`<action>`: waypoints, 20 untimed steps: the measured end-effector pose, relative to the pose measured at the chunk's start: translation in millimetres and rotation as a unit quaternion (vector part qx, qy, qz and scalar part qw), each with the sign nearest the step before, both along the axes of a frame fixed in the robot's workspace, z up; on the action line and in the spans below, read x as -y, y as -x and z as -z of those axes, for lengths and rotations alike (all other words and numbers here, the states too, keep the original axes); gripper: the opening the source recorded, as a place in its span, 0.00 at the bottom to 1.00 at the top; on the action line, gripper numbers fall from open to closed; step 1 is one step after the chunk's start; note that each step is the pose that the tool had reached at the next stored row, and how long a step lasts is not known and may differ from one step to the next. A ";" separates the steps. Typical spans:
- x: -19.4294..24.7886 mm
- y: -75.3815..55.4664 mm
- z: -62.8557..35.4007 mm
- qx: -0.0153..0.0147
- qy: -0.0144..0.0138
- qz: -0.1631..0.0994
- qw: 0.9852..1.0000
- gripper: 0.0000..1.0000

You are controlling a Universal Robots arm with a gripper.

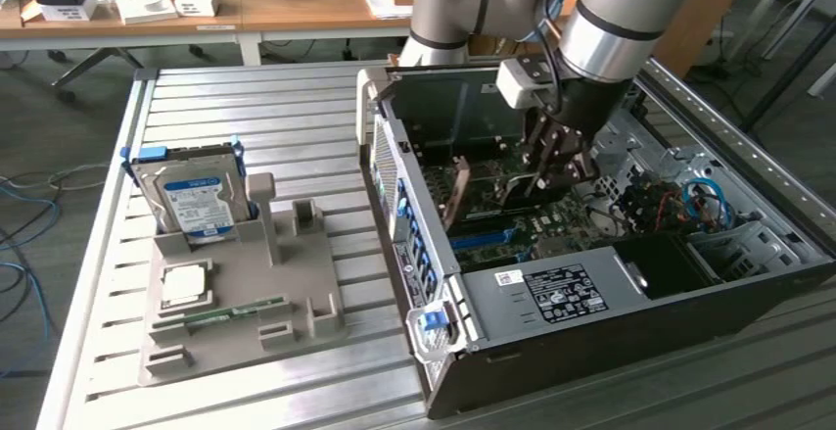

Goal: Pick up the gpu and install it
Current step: 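Insert the gpu into the slot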

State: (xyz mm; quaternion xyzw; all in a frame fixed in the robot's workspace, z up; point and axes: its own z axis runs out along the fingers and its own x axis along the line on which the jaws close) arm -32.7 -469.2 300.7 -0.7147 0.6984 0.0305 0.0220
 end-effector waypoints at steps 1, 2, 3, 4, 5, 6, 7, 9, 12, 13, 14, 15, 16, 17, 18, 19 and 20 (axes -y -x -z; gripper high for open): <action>0.0 0.5 0.7 0.000 0.000 0.000 1.000 0.26; 0.0 0.9 1.7 0.000 0.000 0.000 1.000 0.26; 0.0 1.3 3.0 0.000 0.000 0.000 1.000 0.26; 0.0 1.6 4.5 0.001 0.000 0.000 1.000 0.26; 0.0 1.9 5.7 0.001 0.000 0.000 1.000 0.26; 0.0 2.2 7.0 0.001 0.000 0.000 1.000 0.26; 0.0 2.4 7.9 0.002 0.000 0.000 1.000 0.26; 0.0 2.6 8.8 0.002 0.000 0.000 1.000 0.26; 0.0 3.6 9.3 0.002 0.000 0.000 1.000 0.26; -0.1 4.9 9.5 0.002 0.000 0.000 1.000 0.26; -0.1 6.4 9.8 0.002 0.000 0.000 1.000 0.26; -0.2 7.6 10.1 0.002 0.000 0.000 1.000 0.26; -0.2 8.5 10.5 0.002 0.000 0.000 1.000 0.26; -0.3 8.9 11.1 0.002 0.000 0.000 1.000 0.26; -0.3 9.1 12.0 0.002 0.000 0.000 1.000 0.26; -0.2 9.3 13.3 0.002 0.000 0.000 1.000 0.26; -0.2 9.4 14.8 0.002 0.000 0.000 1.000 0.26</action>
